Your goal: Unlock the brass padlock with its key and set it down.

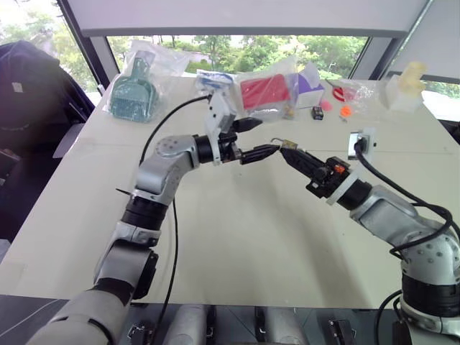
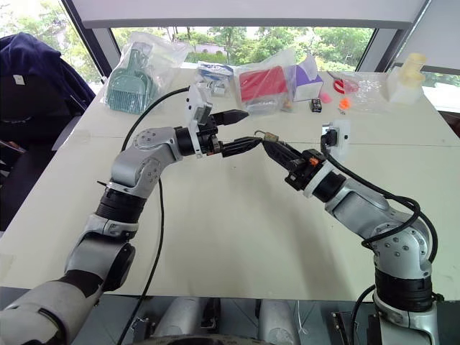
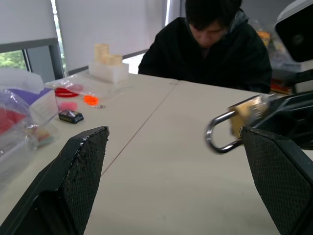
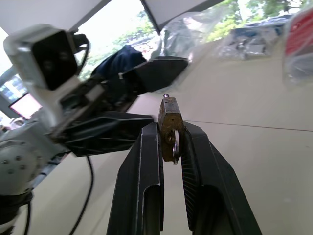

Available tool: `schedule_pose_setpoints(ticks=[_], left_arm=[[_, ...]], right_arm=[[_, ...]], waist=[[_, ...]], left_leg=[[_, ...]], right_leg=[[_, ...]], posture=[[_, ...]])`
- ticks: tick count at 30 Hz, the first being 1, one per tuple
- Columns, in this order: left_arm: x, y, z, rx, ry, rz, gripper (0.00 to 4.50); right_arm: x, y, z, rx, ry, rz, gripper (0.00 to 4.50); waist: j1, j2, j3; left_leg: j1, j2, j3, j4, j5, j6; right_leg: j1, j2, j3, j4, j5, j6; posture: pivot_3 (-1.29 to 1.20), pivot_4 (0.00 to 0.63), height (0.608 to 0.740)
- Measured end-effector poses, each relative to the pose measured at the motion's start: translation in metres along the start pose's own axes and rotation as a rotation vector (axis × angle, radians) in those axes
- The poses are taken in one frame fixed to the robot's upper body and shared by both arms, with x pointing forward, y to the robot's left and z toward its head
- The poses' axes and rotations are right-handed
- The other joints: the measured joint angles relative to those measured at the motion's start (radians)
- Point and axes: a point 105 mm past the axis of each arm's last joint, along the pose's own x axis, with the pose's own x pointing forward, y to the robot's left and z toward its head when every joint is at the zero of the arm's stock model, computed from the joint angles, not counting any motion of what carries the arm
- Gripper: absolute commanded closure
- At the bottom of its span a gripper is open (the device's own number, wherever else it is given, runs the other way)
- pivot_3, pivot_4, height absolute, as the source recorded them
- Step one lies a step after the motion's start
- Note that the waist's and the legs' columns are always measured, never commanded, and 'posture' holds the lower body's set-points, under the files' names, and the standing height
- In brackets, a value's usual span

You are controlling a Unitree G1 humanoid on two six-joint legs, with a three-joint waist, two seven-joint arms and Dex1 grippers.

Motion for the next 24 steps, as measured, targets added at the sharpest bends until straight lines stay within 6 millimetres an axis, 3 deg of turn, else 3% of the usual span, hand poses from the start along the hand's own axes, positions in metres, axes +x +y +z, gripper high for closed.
schedule_pose_setpoints(ticks=[10, 15, 24], left_arm=[[-0.001, 0.005, -0.014, 0.017, 0.044, 0.006, 0.06], [0.003, 0.007, -0.004, 0.03, 0.022, 0.009, 0.06], [0.004, 0.006, -0.005, 0.016, 0.028, 0.006, 0.06]], right_arm=[[-0.002, 0.01, -0.002, 0.032, 0.004, 0.049, 4.4], [-0.002, 0.013, -0.006, 0.033, 0.02, 0.058, 4.4], [-0.003, 0.012, -0.013, 0.037, 0.043, 0.059, 4.4]], waist=[[0.0, 0.0, 0.0], [0.0, 0.0, 0.0], [-0.001, 0.0, 0.0]], left_leg=[[0.0, 0.0, 0.0, 0.0, 0.0, 0.0], [0.0, 0.0, -0.001, 0.0, 0.0, 0.0], [-0.001, 0.0, -0.001, -0.001, 0.0, 0.0]], right_leg=[[0.0, -0.002, 0.001, 0.0, 0.0, 0.0], [0.0, -0.003, 0.001, -0.001, -0.001, -0.001], [-0.001, -0.004, 0.001, -0.001, -0.002, -0.003]], posture=[[0.0, 0.15, 0.74], [0.0, 0.15, 0.74], [0.0, 0.15, 0.74]])
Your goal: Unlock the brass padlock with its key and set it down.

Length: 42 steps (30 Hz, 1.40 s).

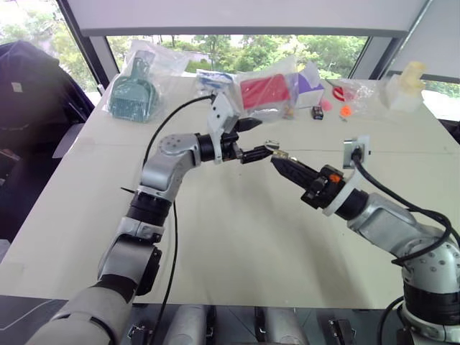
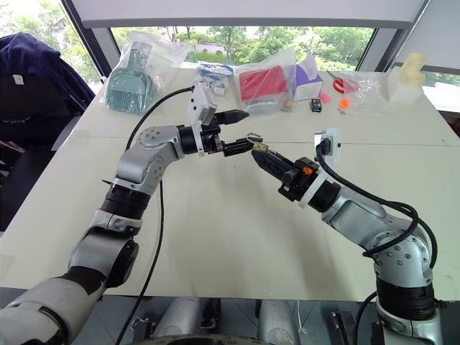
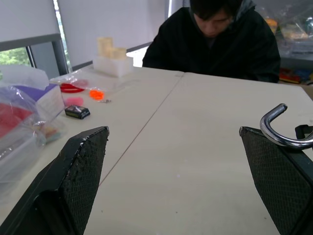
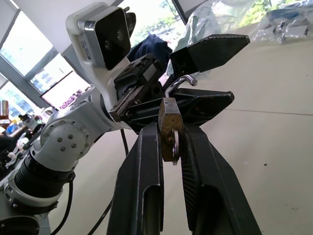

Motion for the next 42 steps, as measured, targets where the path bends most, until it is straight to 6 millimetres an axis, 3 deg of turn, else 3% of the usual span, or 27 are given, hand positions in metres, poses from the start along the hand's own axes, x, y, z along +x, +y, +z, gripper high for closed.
schedule_pose_setpoints(ticks=[6, 10, 16, 20, 24, 29, 33, 35, 42], left_arm=[[-0.006, 0.003, -0.003, 0.01, 0.019, 0.014, 0.06], [-0.022, 0.008, -0.02, -0.025, 0.086, 0.035, 0.06], [-0.06, -0.024, -0.032, -0.207, 0.218, -0.109, 0.06], [-0.065, -0.048, -0.032, -0.28, 0.257, -0.191, 0.06], [-0.069, -0.052, -0.038, -0.354, 0.281, -0.18, 0.06], [-0.076, -0.058, -0.038, -0.385, 0.307, -0.192, 0.0], [-0.079, -0.06, -0.042, -0.385, 0.33, -0.194, 0.0], [-0.078, -0.059, -0.042, -0.379, 0.324, -0.189, 0.0], [-0.083, -0.051, -0.046, -0.398, 0.328, -0.156, 0.0]], right_arm=[[0.0, -0.001, 0.0, 0.002, -0.003, -0.003, 4.4], [-0.005, -0.007, -0.001, 0.041, -0.009, -0.031, 4.4], [-0.032, -0.05, -0.053, 0.188, 0.27, -0.219, 4.4], [-0.031, -0.055, -0.062, 0.292, 0.322, -0.212, 4.4], [-0.032, -0.072, -0.072, 0.333, 0.374, -0.26, 4.4], [-0.04, -0.089, -0.084, 0.387, 0.424, -0.317, 2.1], [-0.042, -0.085, -0.076, 0.324, 0.456, -0.278, 0.06], [-0.045, -0.084, -0.072, 0.27, 0.479, -0.279, 0.02], [-0.101, -0.081, -0.071, -0.079, 0.706, -0.344, 0.02]], waist=[[-0.001, 0.0, 0.0], [-0.002, 0.0, 0.0], [-0.007, 0.001, 0.0], [-0.008, 0.001, 0.0], [-0.006, 0.001, 0.0], [-0.007, 0.001, 0.0], [-0.002, 0.001, 0.0], [0.002, 0.001, 0.0], [0.003, 0.002, -0.001]], left_leg=[[0.0, 0.0, 0.0, -0.001, 0.0, 0.0], [-0.001, 0.0, 0.0, -0.002, 0.0, 0.0], [-0.004, 0.0, 0.0, -0.002, 0.0, -0.001], [-0.004, 0.0, 0.0, -0.002, 0.001, -0.003], [-0.004, 0.0, 0.0, -0.002, 0.001, -0.003], [-0.008, 0.0, 0.0, -0.002, 0.001, -0.003], [-0.007, 0.0, 0.0, -0.002, 0.001, -0.003], [-0.007, -0.001, 0.0, -0.001, 0.001, -0.003], [-0.009, -0.002, 0.0, -0.002, 0.001, -0.002]], right_leg=[[-0.001, -0.001, 0.0, 0.0, 0.0, 0.0], [-0.002, -0.001, 0.0, 0.0, 0.0, 0.0], [-0.005, -0.003, 0.0, -0.001, -0.001, -0.001], [-0.005, -0.003, 0.0, -0.001, -0.001, -0.002], [-0.005, -0.003, 0.0, -0.001, -0.001, -0.003], [-0.008, -0.003, 0.0, -0.001, -0.001, -0.002], [-0.008, -0.003, 0.0, -0.001, -0.001, -0.003], [-0.007, -0.003, 0.0, -0.001, -0.001, -0.003], [-0.007, -0.005, -0.001, -0.003, -0.001, -0.003]], posture=[[0.0, 0.15, 0.74], [0.0, 0.15, 0.74], [0.0, 0.15, 0.74], [0.0, 0.15, 0.74], [0.0, 0.15, 0.74], [0.0, 0.15, 0.74], [0.0, 0.15, 0.74], [0.0, 0.15, 0.74], [0.0, 0.15, 0.74]])
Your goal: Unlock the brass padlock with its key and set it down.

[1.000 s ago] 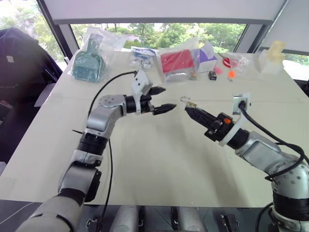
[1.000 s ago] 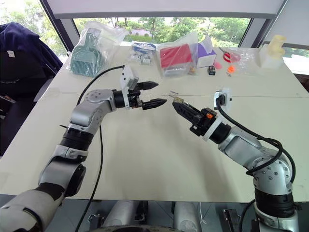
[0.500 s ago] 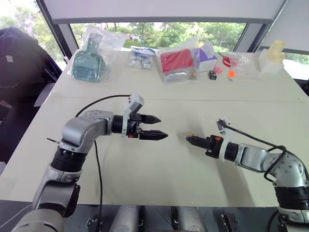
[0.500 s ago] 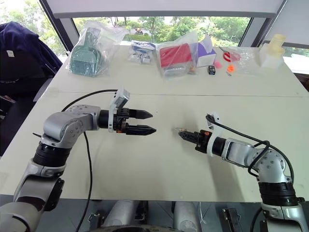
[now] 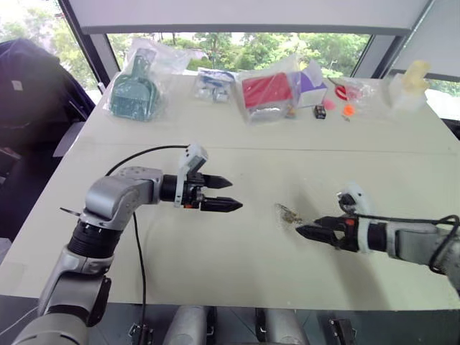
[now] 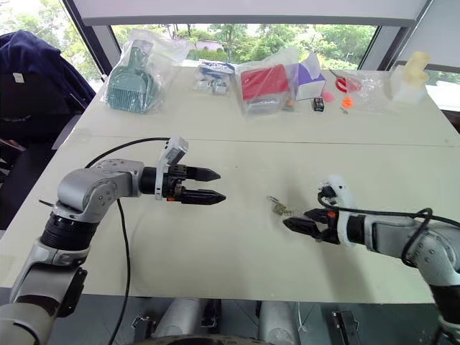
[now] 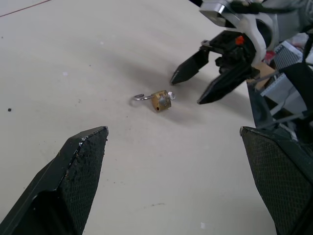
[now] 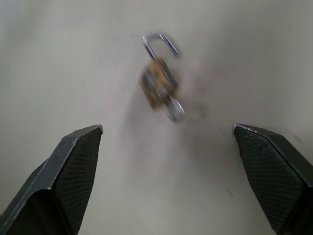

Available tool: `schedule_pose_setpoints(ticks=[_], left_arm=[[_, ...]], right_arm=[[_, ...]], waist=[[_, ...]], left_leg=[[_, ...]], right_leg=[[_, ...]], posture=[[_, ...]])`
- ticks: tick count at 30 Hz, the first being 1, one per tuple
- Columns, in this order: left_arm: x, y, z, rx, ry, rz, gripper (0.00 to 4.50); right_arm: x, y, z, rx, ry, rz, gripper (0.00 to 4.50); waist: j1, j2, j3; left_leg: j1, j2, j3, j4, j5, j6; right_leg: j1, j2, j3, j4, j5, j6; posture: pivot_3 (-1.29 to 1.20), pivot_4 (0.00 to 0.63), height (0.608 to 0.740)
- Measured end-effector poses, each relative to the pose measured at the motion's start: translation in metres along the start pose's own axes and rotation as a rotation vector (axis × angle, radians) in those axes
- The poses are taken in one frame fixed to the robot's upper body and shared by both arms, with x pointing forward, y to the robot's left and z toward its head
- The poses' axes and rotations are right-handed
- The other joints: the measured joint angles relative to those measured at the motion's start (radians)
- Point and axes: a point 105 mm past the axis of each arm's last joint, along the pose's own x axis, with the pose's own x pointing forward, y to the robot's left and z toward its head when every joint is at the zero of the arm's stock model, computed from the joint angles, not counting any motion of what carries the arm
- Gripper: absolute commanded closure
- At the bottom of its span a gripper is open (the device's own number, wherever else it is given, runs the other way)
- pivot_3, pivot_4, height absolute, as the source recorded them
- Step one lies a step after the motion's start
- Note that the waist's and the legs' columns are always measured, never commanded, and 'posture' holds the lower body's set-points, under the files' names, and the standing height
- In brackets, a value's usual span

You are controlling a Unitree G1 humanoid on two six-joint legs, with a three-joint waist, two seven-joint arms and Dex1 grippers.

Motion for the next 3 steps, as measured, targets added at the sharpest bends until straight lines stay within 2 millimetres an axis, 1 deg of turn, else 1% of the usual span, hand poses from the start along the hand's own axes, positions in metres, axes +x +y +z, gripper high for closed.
schedule_pose_setpoints(ticks=[3], left_arm=[[-0.006, 0.005, 0.001, -0.004, -0.029, 0.041, 0.0]], right_arm=[[-0.019, -0.008, -0.014, -0.075, 0.026, -0.042, 0.02]], waist=[[0.001, 0.0, 0.0]], left_leg=[[0.0, 0.0, 0.0, 0.0, 0.0, 0.0]], right_leg=[[0.0, 0.0, 0.0, 0.0, 0.0, 0.0]], posture=[[0.0, 0.15, 0.74]])
